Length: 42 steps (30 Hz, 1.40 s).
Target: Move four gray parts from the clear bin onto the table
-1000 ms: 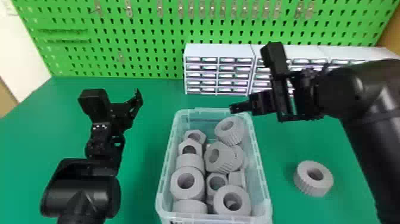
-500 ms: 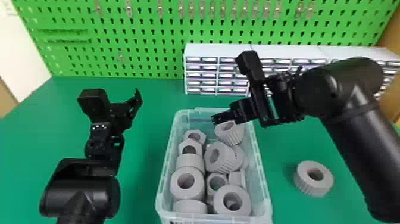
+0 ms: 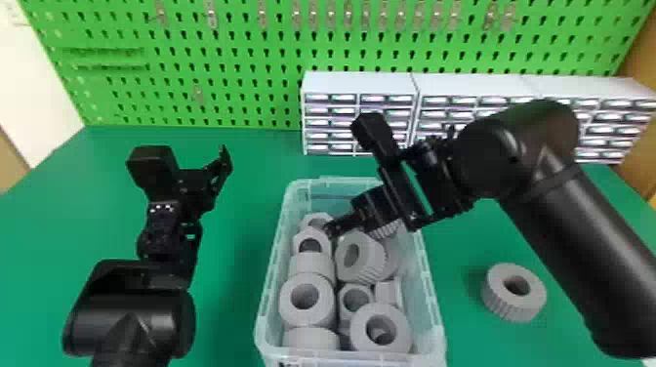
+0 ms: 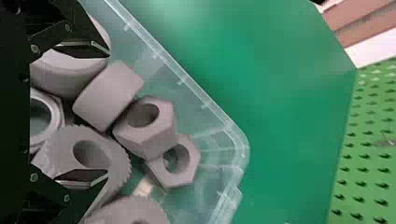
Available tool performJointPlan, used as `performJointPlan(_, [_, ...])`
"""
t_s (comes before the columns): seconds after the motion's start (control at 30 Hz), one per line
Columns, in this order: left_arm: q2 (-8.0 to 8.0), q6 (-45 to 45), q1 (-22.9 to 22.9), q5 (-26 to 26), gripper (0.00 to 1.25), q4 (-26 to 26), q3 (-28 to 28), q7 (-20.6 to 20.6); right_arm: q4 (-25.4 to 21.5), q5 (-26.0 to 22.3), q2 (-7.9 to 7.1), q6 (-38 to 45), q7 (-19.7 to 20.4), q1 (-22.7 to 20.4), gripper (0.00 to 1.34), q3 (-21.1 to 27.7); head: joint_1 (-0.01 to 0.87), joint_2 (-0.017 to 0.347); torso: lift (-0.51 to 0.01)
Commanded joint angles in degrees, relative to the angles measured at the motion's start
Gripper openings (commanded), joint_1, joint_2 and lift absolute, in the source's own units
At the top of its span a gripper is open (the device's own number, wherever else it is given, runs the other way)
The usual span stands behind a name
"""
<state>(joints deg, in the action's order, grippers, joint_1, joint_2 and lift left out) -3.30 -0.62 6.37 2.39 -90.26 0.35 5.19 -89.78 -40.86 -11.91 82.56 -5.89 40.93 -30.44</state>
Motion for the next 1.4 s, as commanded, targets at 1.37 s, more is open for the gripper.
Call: performJointPlan(1.37, [-0.48, 0.18, 1.10, 0.07, 0.95, 0.00, -0.44, 0.00, 9.27, -5.90, 1.37, -3.01, 0.00, 1.96, 0.98, -10.87, 0.693, 0.072, -0.052])
